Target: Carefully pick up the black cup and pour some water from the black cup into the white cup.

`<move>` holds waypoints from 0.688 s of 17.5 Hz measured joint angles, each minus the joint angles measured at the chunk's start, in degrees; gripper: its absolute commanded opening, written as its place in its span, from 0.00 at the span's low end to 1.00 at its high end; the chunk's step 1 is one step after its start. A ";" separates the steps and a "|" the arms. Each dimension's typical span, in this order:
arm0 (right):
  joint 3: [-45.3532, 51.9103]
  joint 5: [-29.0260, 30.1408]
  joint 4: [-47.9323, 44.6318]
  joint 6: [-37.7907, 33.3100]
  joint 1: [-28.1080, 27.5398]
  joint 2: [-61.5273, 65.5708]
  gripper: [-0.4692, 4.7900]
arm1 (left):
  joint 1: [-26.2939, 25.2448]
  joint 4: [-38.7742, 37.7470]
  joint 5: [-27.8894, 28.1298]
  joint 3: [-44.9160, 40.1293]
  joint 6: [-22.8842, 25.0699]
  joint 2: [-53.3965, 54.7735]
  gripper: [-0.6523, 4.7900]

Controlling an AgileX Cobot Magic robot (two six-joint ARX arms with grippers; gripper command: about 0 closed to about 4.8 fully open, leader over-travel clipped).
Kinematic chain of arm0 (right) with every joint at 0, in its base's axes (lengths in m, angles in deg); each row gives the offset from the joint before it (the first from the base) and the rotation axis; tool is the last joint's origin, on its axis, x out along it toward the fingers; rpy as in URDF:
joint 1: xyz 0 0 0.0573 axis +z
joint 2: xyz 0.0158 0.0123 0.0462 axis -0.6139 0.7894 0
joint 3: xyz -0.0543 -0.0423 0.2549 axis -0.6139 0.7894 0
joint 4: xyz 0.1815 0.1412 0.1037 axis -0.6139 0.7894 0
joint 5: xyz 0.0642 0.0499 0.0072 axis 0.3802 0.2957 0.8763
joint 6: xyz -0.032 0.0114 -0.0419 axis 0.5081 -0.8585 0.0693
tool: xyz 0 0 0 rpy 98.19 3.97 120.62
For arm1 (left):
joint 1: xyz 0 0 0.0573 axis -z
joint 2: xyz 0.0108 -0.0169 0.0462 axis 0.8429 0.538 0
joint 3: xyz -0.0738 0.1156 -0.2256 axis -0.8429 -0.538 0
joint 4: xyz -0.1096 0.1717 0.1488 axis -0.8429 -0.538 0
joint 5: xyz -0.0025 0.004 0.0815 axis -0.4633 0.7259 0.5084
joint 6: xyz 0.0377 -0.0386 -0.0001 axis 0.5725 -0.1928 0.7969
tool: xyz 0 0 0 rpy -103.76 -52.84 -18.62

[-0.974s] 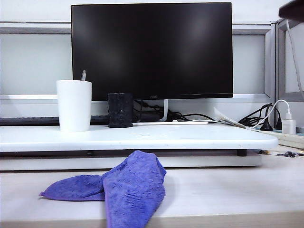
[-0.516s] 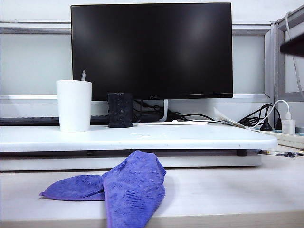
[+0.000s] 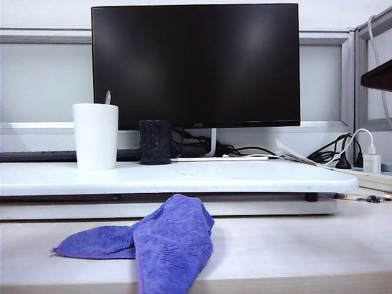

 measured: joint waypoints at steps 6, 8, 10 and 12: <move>0.00 0.17 2.84 -0.02 -0.72 -7.69 0.09 | -0.72 -0.55 -0.24 -0.77 -0.02 -3.56 0.22; 0.02 0.02 3.08 0.02 -3.13 -7.48 0.09 | -2.91 -0.22 -0.57 -0.90 0.00 -3.45 0.22; 0.02 0.07 3.08 0.02 -6.71 -7.72 0.09 | -6.05 -0.11 -0.68 -1.68 0.00 -3.45 0.22; 0.02 -0.04 3.23 0.00 -11.72 -7.69 0.09 | -11.13 0.24 -0.70 -3.74 0.02 -3.43 0.22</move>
